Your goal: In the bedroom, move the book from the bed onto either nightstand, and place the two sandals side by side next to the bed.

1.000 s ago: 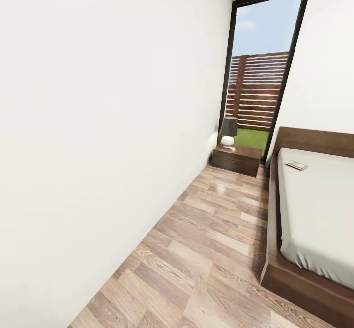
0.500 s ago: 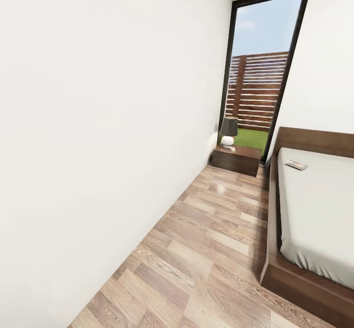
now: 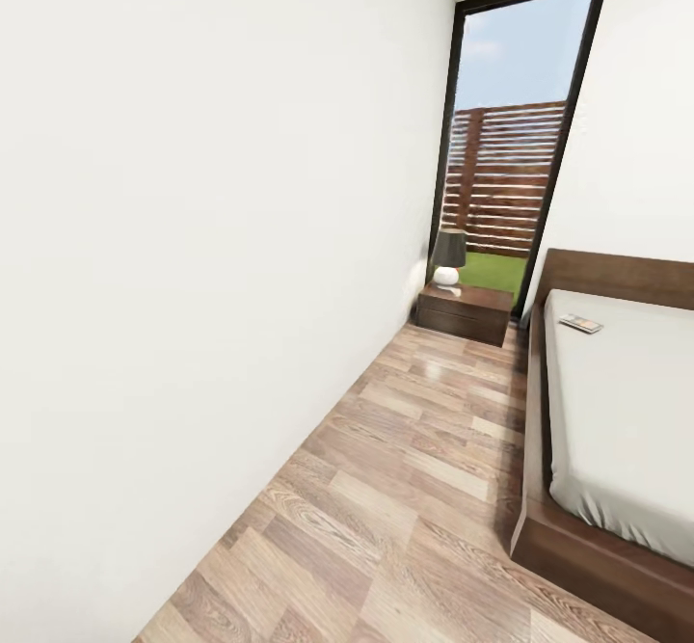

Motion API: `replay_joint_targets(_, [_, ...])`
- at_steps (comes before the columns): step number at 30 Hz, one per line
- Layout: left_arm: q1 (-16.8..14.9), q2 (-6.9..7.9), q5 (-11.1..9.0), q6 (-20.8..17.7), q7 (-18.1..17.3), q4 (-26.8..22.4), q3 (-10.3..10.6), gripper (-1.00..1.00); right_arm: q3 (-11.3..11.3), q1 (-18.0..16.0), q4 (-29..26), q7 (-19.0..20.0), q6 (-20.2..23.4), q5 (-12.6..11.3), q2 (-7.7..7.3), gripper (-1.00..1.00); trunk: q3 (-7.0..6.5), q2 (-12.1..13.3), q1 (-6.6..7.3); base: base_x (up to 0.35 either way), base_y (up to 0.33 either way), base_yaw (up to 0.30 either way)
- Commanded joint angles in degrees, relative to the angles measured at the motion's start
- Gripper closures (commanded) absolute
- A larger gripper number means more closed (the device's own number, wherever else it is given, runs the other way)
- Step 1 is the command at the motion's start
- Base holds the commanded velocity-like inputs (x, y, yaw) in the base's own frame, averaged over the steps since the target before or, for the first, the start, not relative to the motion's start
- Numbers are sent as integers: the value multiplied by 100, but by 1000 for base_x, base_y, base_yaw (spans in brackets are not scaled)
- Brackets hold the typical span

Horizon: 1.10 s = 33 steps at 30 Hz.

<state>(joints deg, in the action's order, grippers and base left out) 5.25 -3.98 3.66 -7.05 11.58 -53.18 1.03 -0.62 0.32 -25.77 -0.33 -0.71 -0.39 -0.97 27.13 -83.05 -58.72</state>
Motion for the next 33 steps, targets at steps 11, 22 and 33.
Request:
replay_joint_targets(11, [2, -4, 31, -29, 18, -18, 11, -100, -21, -36, -480, 11, 55, -5, 3, -100, 4, -3, -1, 0, 0, 0])
replay_joint_targets(22, [-11, -12, 38, -24, 17, -7, 19, -100, -36, -41, -433, 48, 0, -21, 10, -100, 4, -3, -1, 0, 0, 0])
replay_joint_targets(33, [-17, -18, 48, -18, 13, -50, 20, -100, -52, -41, -429, 67, 0, -17, 11, -100, 4, -3, -1, 0, 0, 0])
